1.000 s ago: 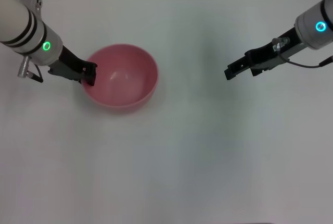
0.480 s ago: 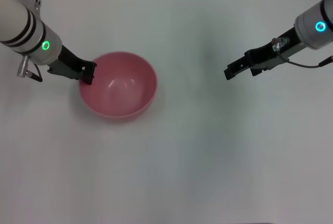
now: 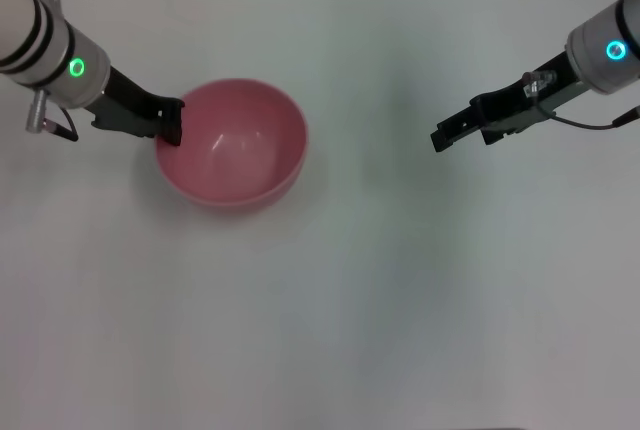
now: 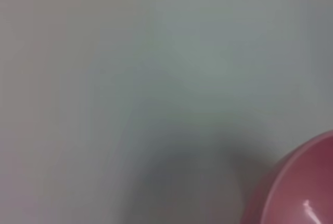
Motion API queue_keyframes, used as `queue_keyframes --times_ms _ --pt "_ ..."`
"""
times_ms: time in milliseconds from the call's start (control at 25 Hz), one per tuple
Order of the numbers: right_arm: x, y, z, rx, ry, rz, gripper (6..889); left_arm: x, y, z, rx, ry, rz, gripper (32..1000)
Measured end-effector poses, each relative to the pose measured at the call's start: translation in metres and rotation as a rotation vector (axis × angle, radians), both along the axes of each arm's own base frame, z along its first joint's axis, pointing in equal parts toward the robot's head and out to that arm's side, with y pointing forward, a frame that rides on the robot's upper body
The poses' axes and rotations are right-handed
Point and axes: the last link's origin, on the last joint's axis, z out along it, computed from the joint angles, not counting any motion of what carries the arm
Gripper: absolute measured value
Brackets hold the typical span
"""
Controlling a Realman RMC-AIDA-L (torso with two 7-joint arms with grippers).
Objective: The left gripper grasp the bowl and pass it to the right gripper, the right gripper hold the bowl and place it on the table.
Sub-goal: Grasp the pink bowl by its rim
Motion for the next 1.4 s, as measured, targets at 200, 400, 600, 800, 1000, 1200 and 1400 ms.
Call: queue_keyframes --times_ms 200,400,600,800,1000,1200,1400 --pt "0.000 0.001 0.002 0.004 -0.001 0.000 843 0.009 0.003 0.010 0.009 -0.036 0.005 54" --pt "-0.004 0.002 0.004 0.011 0.032 -0.003 842 0.025 0.005 0.020 0.007 -0.042 -0.007 54" --pt "-0.007 0.007 0.018 0.028 0.066 -0.009 842 0.046 0.005 0.026 -0.002 -0.049 -0.033 55" --pt "-0.020 0.014 0.038 0.048 0.122 0.002 842 0.065 0.007 0.024 -0.018 -0.039 -0.065 55" --pt "-0.042 0.019 0.056 0.069 0.165 0.048 842 0.064 0.005 0.020 -0.027 -0.015 -0.068 55" --pt "-0.057 0.023 0.057 0.061 0.181 0.073 841 0.066 0.003 0.013 -0.040 -0.010 -0.076 55" --pt "-0.071 0.025 0.053 0.047 0.190 0.102 841 0.071 0.004 0.010 -0.043 -0.010 -0.089 55"
